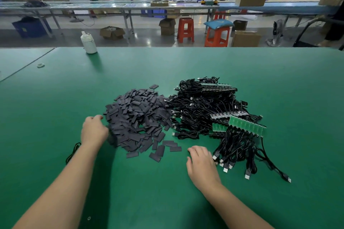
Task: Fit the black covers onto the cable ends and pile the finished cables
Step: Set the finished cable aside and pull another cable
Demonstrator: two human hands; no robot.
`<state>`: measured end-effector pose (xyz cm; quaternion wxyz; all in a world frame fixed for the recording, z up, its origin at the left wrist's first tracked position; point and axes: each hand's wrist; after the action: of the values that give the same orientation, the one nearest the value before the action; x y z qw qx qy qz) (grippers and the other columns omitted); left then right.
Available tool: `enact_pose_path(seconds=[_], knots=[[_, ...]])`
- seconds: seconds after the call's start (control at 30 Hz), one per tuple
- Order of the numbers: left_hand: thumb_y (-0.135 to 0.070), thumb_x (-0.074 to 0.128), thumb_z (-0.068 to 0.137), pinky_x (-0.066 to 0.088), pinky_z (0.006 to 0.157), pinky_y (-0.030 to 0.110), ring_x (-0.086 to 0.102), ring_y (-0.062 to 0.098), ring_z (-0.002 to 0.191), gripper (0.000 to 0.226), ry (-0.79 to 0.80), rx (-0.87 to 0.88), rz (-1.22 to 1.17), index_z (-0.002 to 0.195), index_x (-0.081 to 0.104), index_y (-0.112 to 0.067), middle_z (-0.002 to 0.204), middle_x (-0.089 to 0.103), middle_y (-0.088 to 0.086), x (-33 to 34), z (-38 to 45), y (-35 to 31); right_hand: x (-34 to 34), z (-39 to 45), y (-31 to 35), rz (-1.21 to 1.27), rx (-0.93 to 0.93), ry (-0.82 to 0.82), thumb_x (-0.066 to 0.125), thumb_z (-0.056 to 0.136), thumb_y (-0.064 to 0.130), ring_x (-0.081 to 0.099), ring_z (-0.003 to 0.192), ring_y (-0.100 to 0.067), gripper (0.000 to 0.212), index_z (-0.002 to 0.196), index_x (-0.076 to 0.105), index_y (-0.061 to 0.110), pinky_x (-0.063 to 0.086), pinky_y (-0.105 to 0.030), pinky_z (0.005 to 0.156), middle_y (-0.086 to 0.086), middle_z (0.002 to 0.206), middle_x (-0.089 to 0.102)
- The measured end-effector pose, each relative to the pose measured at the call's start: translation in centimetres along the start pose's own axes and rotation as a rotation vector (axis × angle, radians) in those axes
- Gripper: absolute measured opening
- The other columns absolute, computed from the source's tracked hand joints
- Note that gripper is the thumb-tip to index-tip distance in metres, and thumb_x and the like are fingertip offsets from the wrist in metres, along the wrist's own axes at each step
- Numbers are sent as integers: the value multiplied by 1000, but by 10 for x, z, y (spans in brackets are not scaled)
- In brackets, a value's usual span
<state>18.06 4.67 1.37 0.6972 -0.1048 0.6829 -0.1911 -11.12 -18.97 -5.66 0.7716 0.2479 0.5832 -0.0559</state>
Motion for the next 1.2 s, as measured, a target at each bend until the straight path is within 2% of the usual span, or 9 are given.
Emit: enact_pose_path(seconds=[0.2, 0.4, 0.47, 0.53, 0.63, 0.73, 0.8, 1.03, 1.2], knots=[[-9, 50, 95, 53, 83, 28, 62, 12, 94, 34, 177, 398, -95, 122, 65, -21, 126, 62, 2, 39, -59, -94, -1, -3, 3, -41, -8, 9, 44, 102, 26, 47, 123, -14, 32, 129, 59, 18, 36, -31, 109, 7, 129, 56], [-23, 49, 97, 46, 103, 41, 57, 22, 118, 36, 380, 771, -148, 132, 57, -24, 131, 57, 1, 84, -135, -195, -25, 2, 5, -59, 1, 167, 45, 100, 26, 54, 120, -20, 34, 128, 63, 18, 39, -31, 103, 1, 125, 63], [-25, 48, 98, 45, 104, 40, 56, 23, 119, 37, 462, 773, -209, 134, 56, -23, 133, 56, 3, 93, -151, -218, -50, 7, -2, -42, 60, 168, 51, 94, 24, 63, 99, -28, 23, 100, 71, 16, 49, -38, 85, -5, 99, 69], [-26, 45, 98, 44, 104, 35, 56, 24, 120, 38, 541, 693, -322, 134, 57, -20, 133, 59, 5, 95, -156, -234, -80, 13, -20, -122, 36, -53, 60, 87, 18, 58, 81, -27, 14, 79, 70, 13, 51, -41, 74, -3, 79, 68], [-29, 48, 100, 44, 101, 34, 56, 25, 117, 39, 616, 621, -341, 137, 52, -18, 131, 60, 6, 97, -156, -242, -120, 28, -61, -230, 106, -418, 69, 86, 18, 54, 98, -27, 21, 106, 72, 13, 47, -44, 87, -7, 104, 70], [-27, 49, 99, 49, 95, 36, 59, 24, 107, 34, 590, 581, -331, 133, 54, -18, 123, 62, 4, 98, -158, -246, -145, 49, -96, -296, 302, -140, 61, 96, 39, 46, 129, -30, 56, 144, 49, 13, 37, -46, 108, -11, 138, 56], [-25, 49, 98, 51, 93, 39, 60, 24, 104, 31, 487, 573, -325, 126, 59, -17, 120, 61, 4, 97, -161, -253, -152, 59, -106, -267, 373, 24, 56, 97, 49, 49, 129, -27, 63, 149, 40, 17, 39, -44, 109, -9, 140, 53], [-44, 59, 93, 50, 72, 32, 56, 7, 70, 23, 388, 464, -476, 97, 64, -22, 72, 59, -12, 95, -174, -270, -167, 67, -105, 12, 333, 151, 70, 92, 36, 59, 105, -23, 40, 130, 58, 33, 50, -39, 93, -3, 120, 51], [-49, 66, 88, 52, 77, 28, 61, 7, 78, 27, 420, 514, -568, 102, 71, -27, 86, 69, -12, 94, -183, -266, -171, 70, -100, 78, 220, 142, 67, 93, 36, 59, 89, -17, 21, 113, 66, 30, 47, -31, 78, 5, 101, 61]])
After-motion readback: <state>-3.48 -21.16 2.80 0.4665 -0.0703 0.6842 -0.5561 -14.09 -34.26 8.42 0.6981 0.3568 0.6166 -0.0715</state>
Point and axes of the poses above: each hand's wrist, its own z-axis towards the middle knuckle, its own x-axis out of the palm, y = z × x
